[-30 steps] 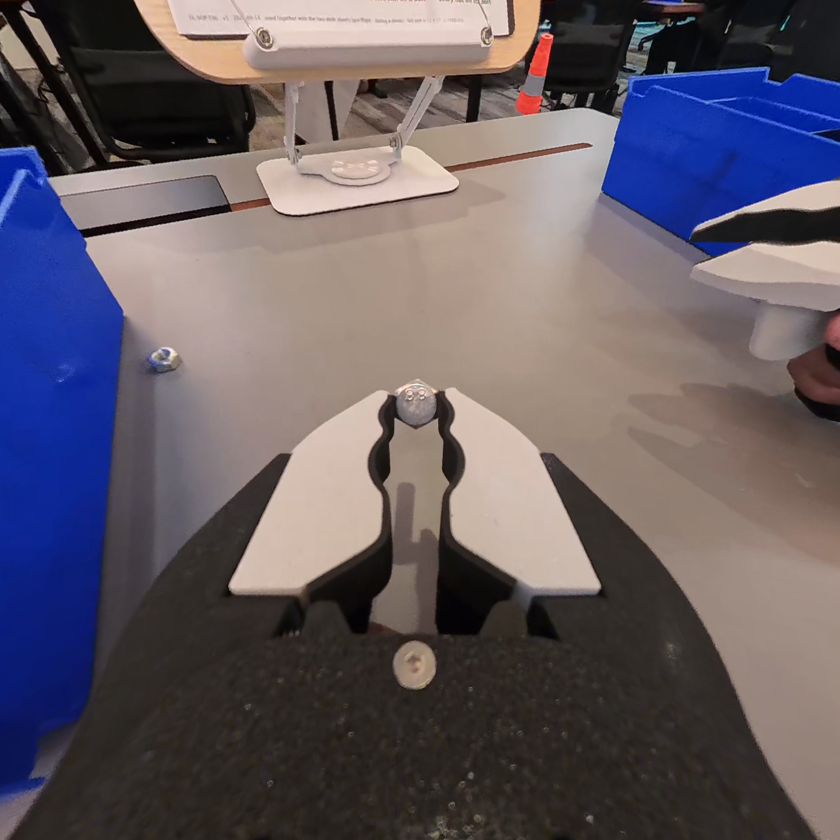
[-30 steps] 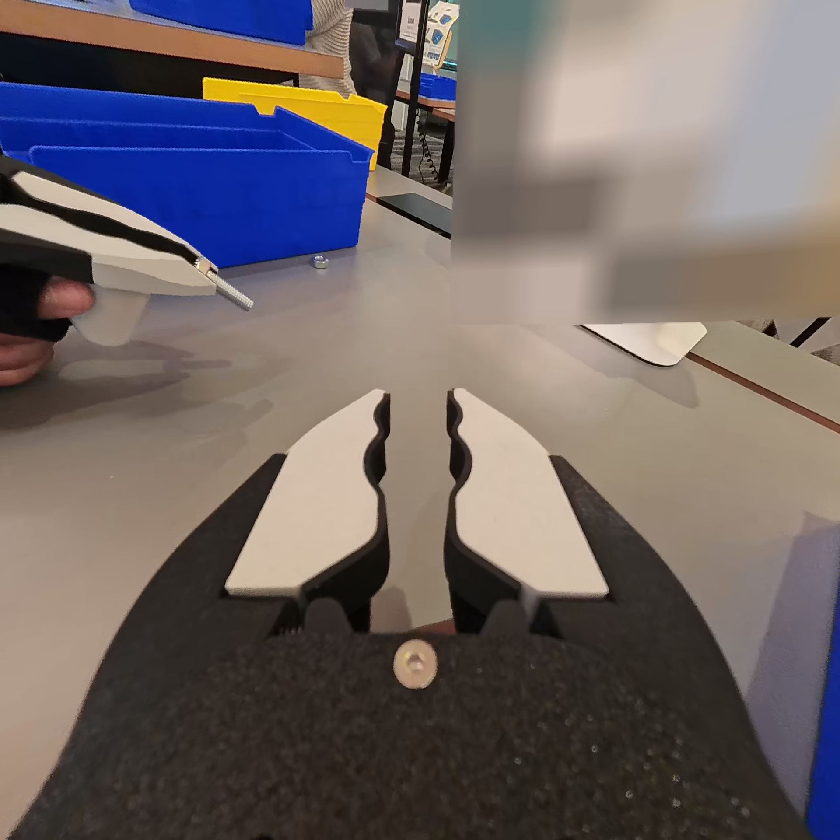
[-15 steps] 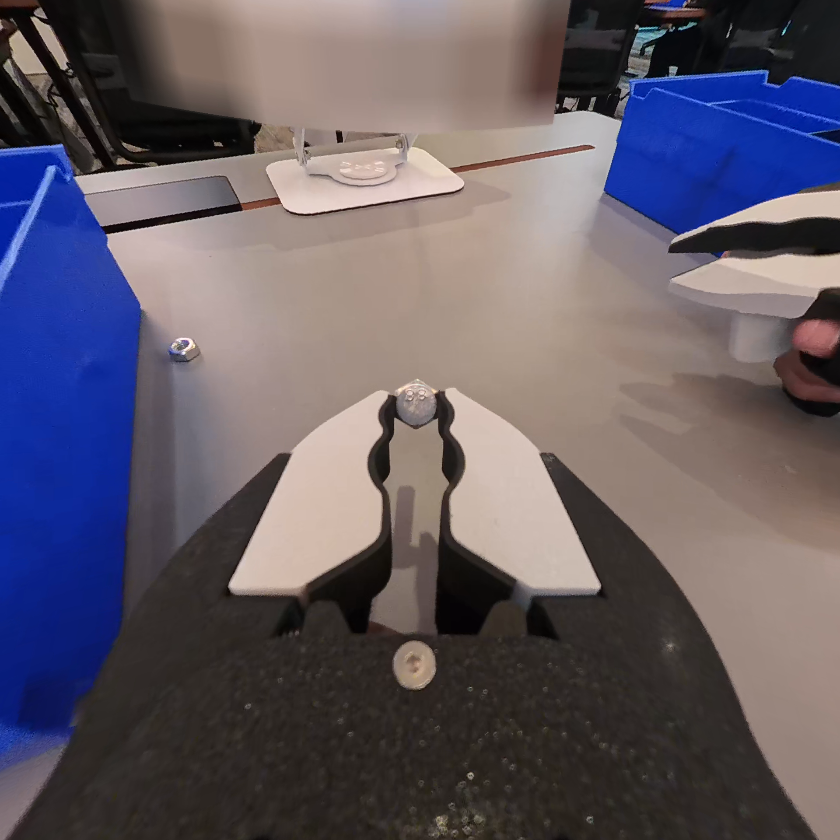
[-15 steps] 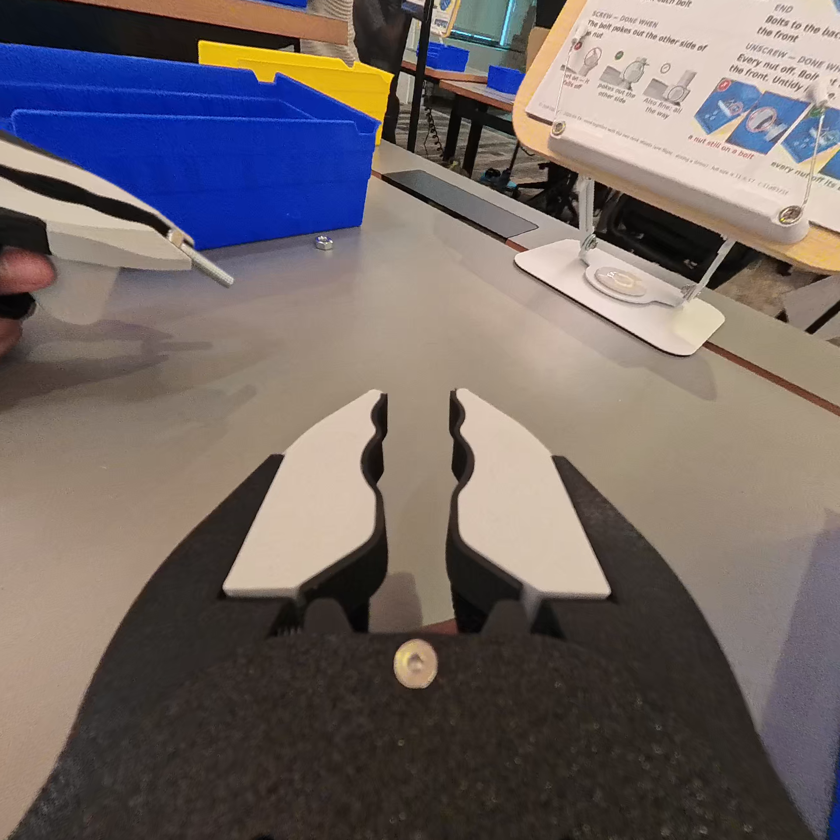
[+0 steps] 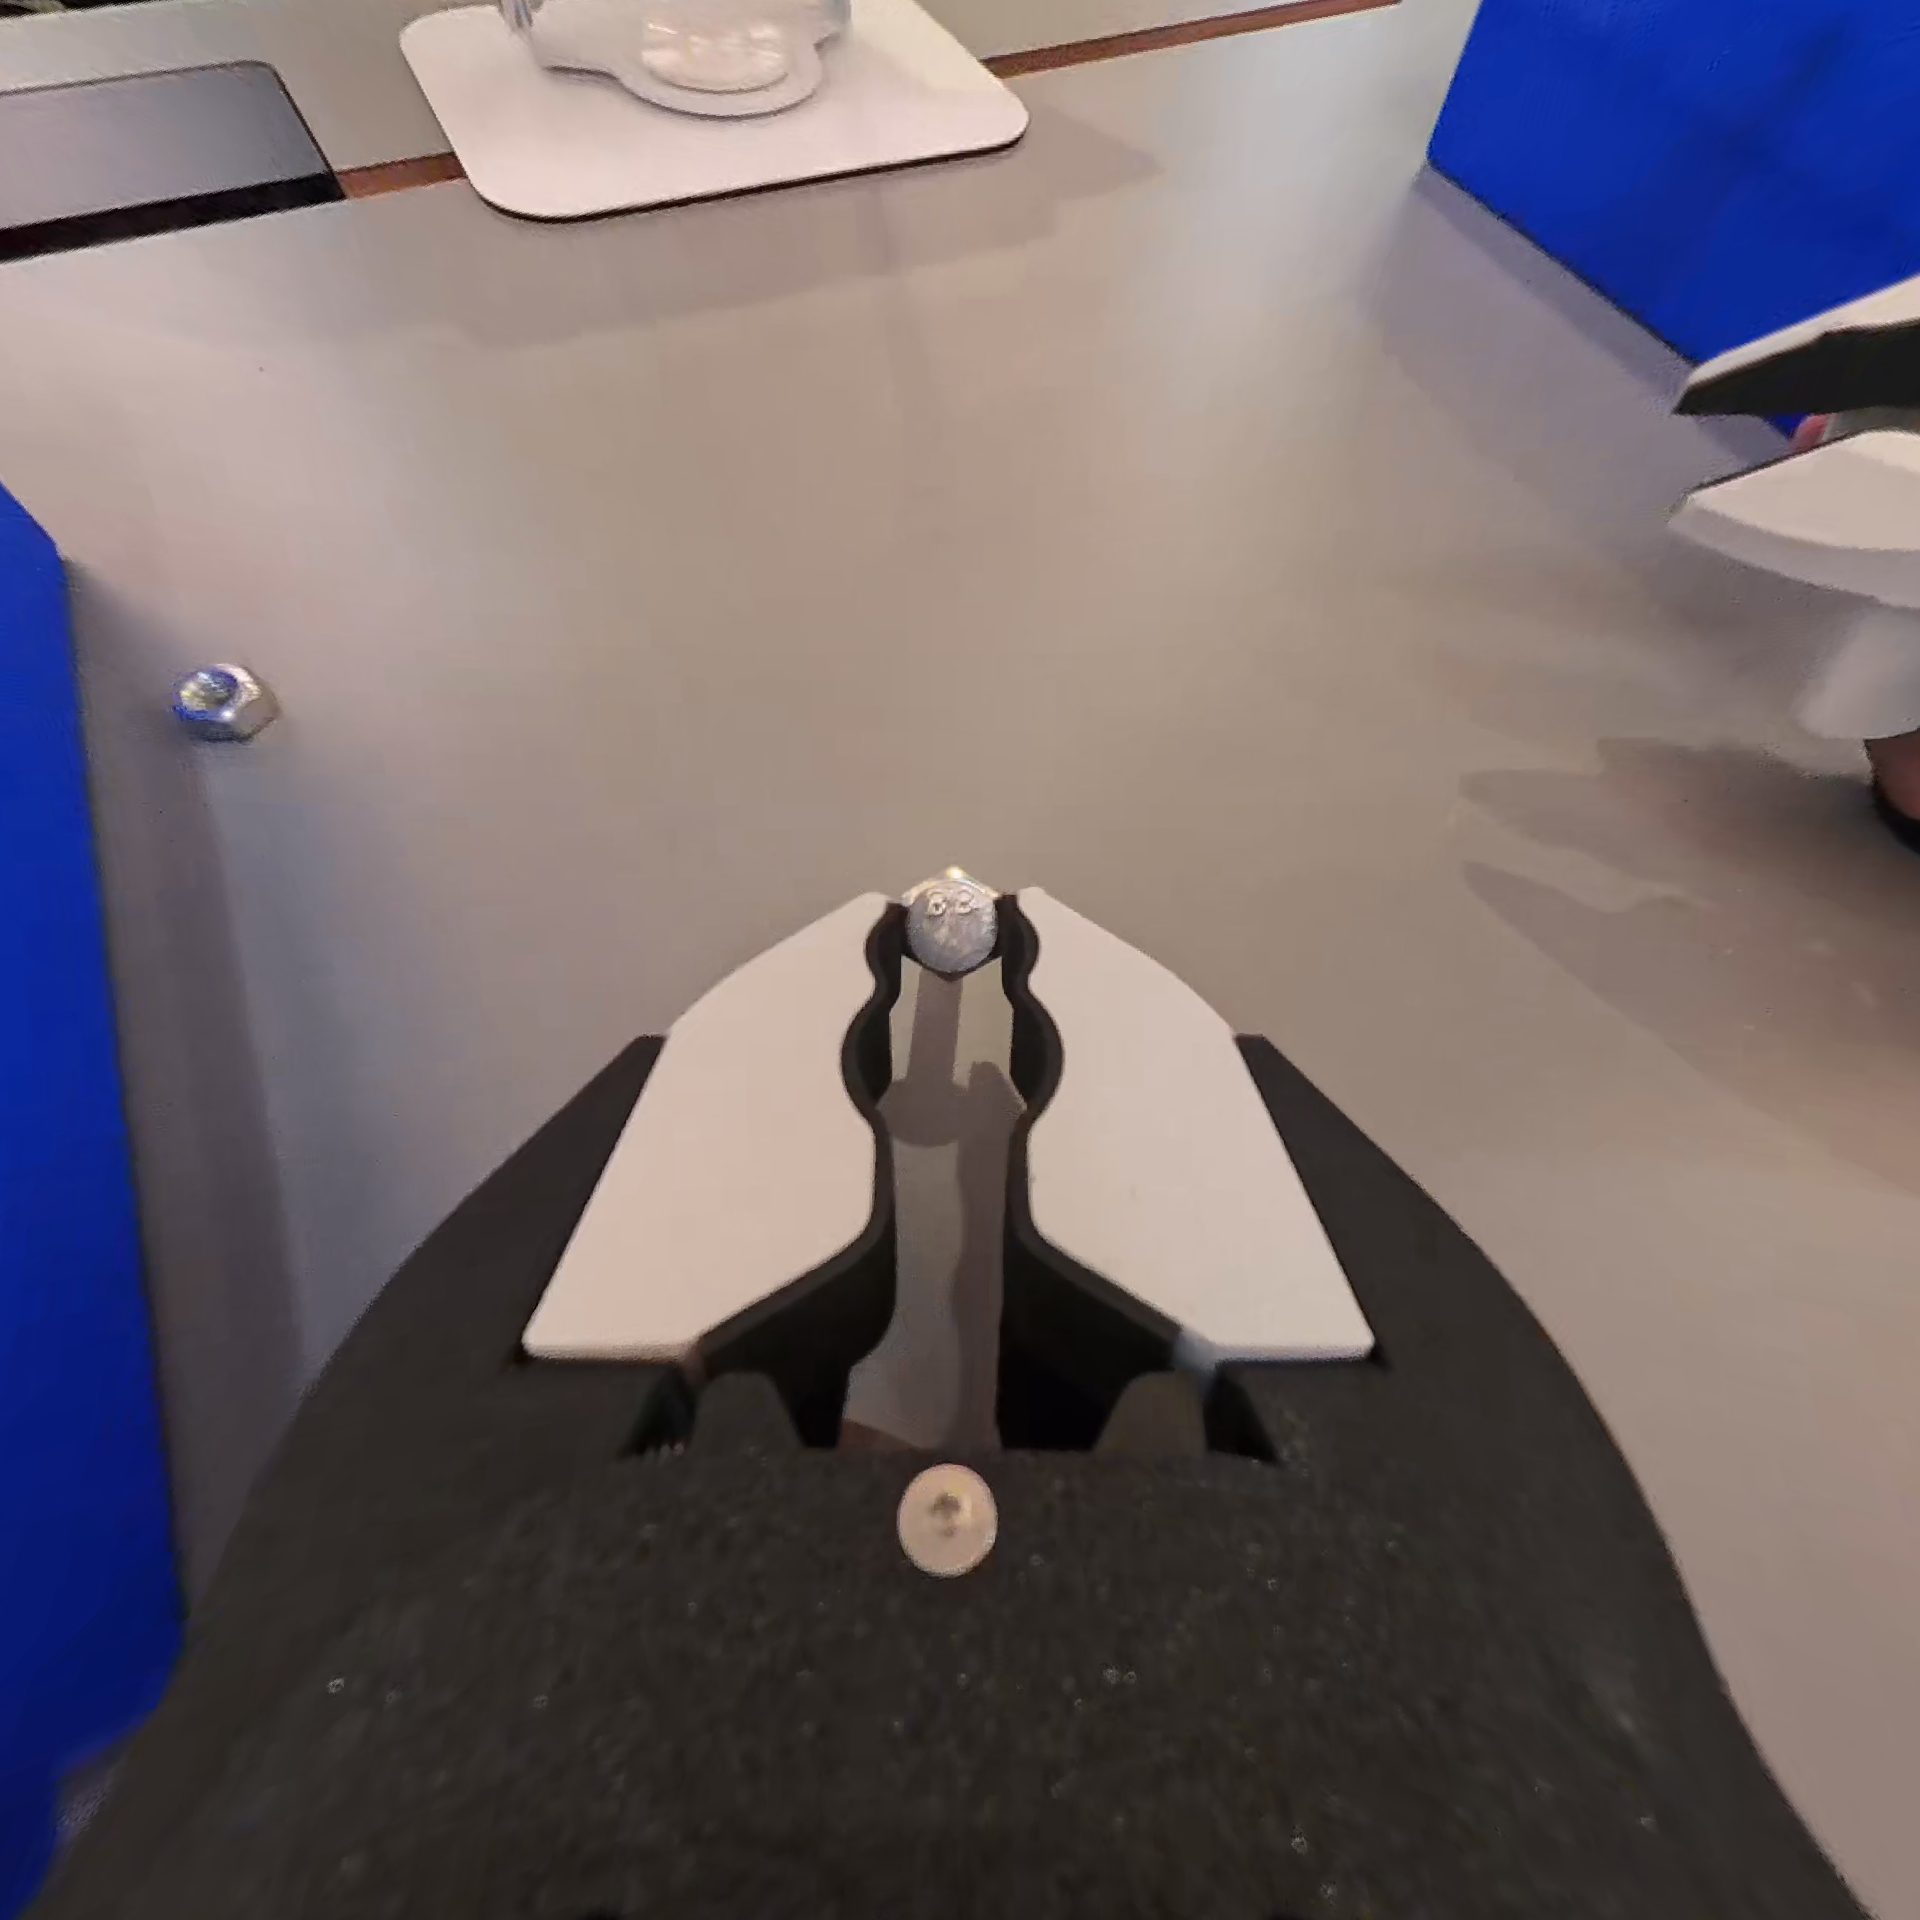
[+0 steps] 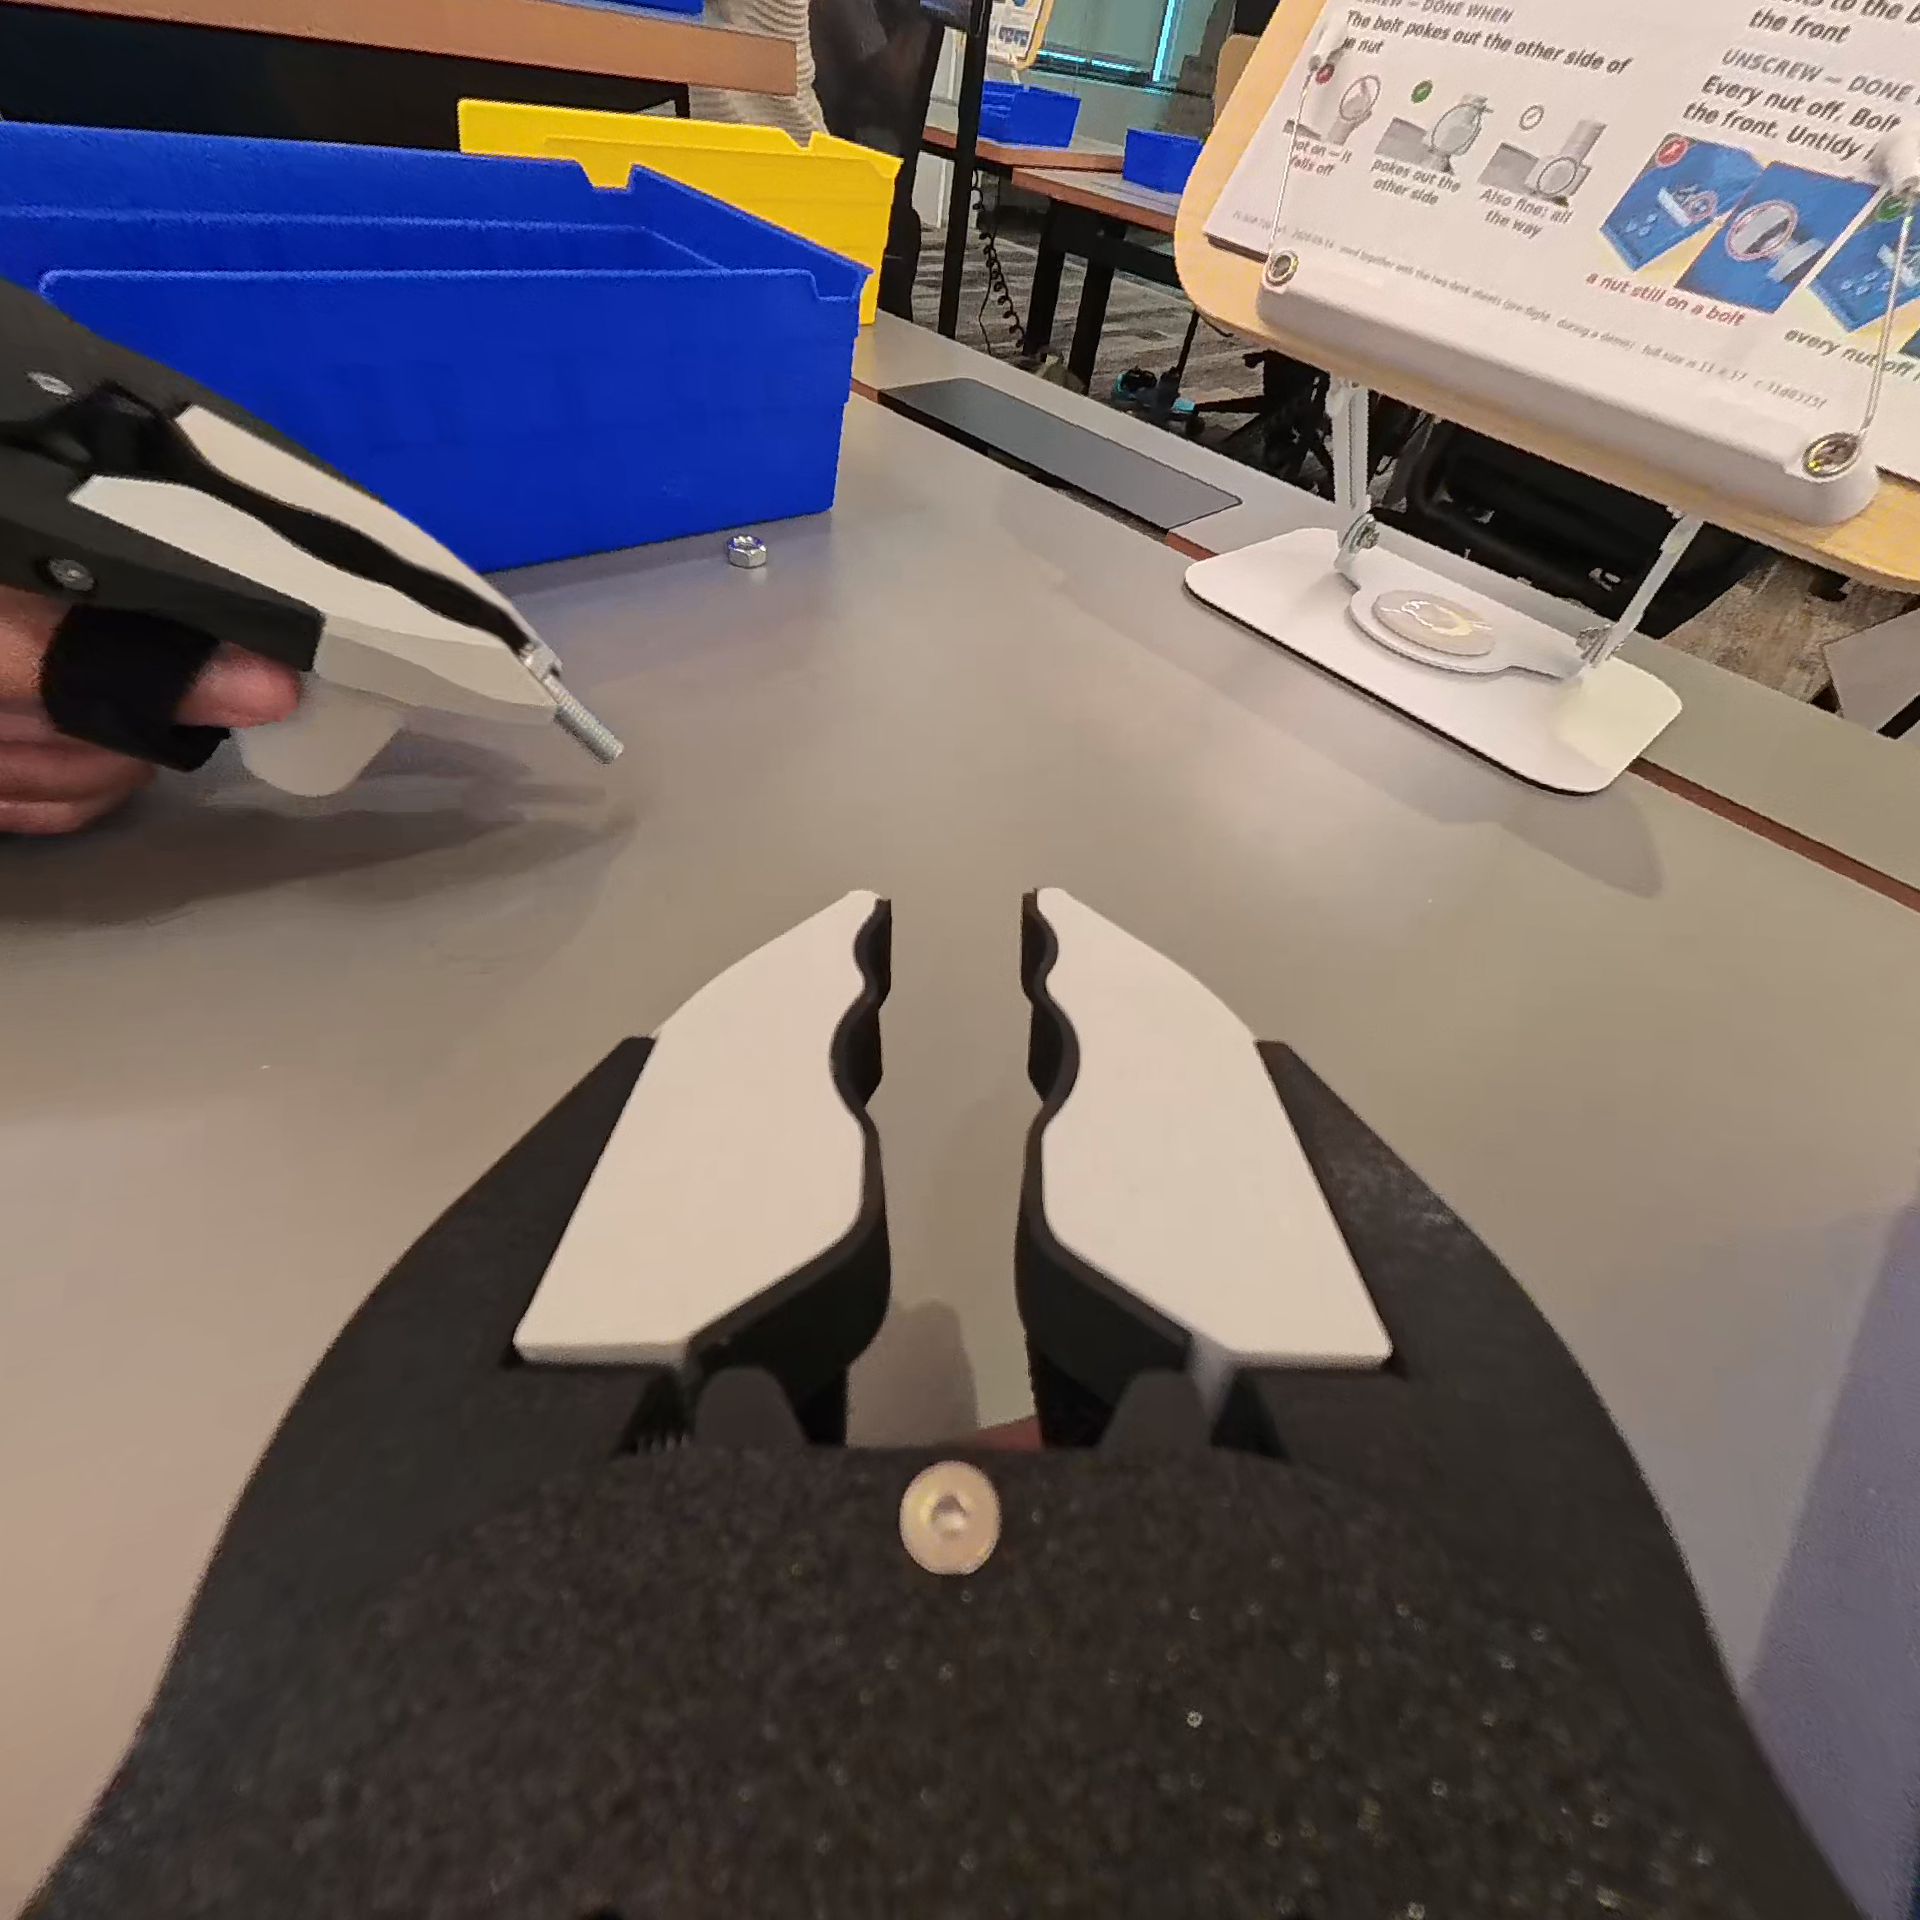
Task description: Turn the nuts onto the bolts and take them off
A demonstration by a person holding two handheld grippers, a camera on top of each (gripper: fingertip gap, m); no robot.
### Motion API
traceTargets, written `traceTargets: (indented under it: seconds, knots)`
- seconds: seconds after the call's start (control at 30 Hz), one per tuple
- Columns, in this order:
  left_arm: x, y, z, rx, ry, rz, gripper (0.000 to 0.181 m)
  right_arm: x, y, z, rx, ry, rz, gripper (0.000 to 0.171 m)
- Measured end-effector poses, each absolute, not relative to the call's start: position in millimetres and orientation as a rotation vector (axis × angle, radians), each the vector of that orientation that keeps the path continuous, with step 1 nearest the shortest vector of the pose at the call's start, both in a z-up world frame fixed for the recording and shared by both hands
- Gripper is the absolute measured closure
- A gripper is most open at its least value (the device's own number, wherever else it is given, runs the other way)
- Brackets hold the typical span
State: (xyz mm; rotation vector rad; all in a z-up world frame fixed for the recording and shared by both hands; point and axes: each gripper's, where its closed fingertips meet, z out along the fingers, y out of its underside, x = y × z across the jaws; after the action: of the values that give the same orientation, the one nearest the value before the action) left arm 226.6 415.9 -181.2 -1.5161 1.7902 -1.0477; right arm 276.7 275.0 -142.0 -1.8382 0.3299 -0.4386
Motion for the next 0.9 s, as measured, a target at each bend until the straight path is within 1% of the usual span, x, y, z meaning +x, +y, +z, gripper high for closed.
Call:
traceTargets:
  seconds: [0.33,0.53,0.67,0.7,0.77,0.83,0.9]
  knots:
    - [212,414,-212,-1.601,1.984,-0.914,0.164,276,274,-142,-1.841,0.336,-0.412,0.150]
    - [209,414,-214,-1.583,1.993,-0.869,0.163,274,275,-143,-1.845,0.327,-0.405,0.151]
    - [207,413,-215,-1.591,2.015,-0.865,0.154,275,275,-143,-1.842,0.336,-0.396,0.151]
    - [205,412,-211,-1.594,2.016,-0.889,0.153,275,275,-143,-1.842,0.337,-0.394,0.151]
    - [204,416,-186,-1.528,2.013,-0.896,0.153,275,274,-143,-1.843,0.337,-0.394,0.151]
    - [212,438,-151,-1.367,2.004,-0.727,0.151,274,275,-143,-1.843,0.334,-0.395,0.151]
    - [222,459,-137,-1.277,2.114,-0.512,0.148,273,275,-142,-1.843,0.325,-0.393,0.151]
